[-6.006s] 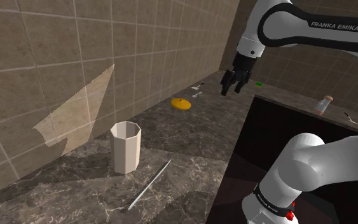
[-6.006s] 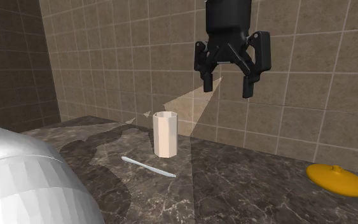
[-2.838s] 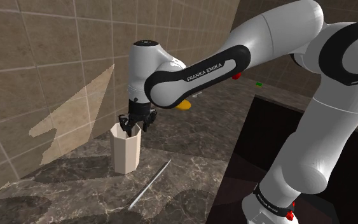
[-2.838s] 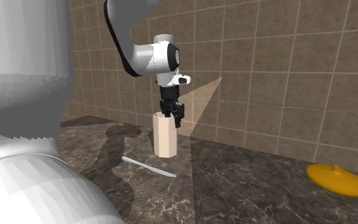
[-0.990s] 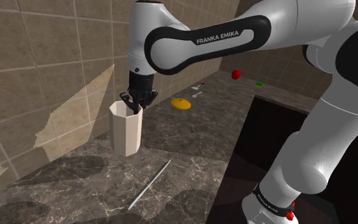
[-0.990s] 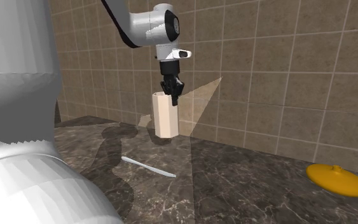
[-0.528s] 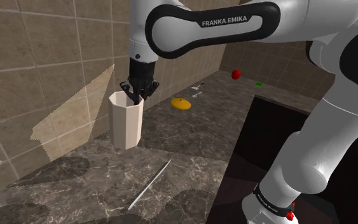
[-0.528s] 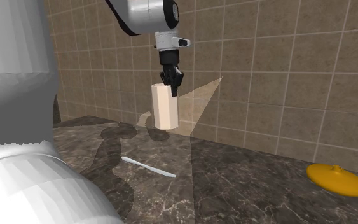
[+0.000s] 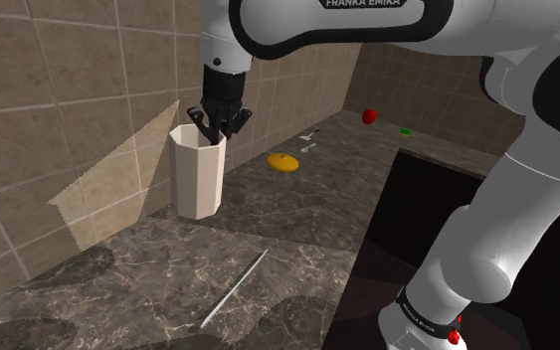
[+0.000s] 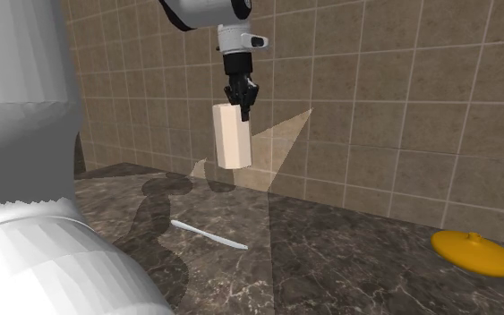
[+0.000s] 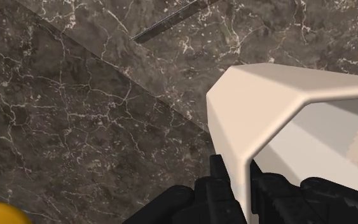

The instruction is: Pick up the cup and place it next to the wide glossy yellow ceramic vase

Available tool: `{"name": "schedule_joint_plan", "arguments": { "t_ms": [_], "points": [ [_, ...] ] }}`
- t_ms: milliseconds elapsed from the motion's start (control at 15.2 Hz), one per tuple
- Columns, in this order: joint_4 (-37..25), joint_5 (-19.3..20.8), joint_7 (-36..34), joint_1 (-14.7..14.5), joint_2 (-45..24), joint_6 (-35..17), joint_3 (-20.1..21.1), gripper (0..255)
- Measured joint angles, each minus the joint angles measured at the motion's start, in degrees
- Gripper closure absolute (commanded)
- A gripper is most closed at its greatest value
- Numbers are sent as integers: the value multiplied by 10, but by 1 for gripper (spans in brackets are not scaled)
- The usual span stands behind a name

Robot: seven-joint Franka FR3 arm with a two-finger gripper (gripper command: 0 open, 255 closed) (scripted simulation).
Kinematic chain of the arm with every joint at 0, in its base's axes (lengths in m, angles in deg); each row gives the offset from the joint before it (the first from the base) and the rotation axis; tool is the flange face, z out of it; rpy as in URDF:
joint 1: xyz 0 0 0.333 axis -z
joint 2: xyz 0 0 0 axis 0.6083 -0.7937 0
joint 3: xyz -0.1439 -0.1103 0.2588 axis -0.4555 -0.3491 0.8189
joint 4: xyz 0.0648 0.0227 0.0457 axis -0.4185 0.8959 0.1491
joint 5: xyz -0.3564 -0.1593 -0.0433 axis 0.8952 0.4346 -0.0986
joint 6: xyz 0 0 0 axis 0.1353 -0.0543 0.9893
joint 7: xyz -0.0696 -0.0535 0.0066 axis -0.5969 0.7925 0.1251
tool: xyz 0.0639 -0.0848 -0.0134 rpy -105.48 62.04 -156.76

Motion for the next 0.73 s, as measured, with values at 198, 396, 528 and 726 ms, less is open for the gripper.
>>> {"name": "schedule_joint_plan", "arguments": {
  "t_ms": [198, 396, 528, 726],
  "points": [
    [-29, 1, 0, -1, -4, 26, 1, 255],
    [-51, 2, 1, -1, -5, 47, 1, 255],
    [-72, 3, 1, -1, -9, 64, 1, 255],
    [-105, 6, 0, -3, -17, 90, 3, 255]
  ]
}}
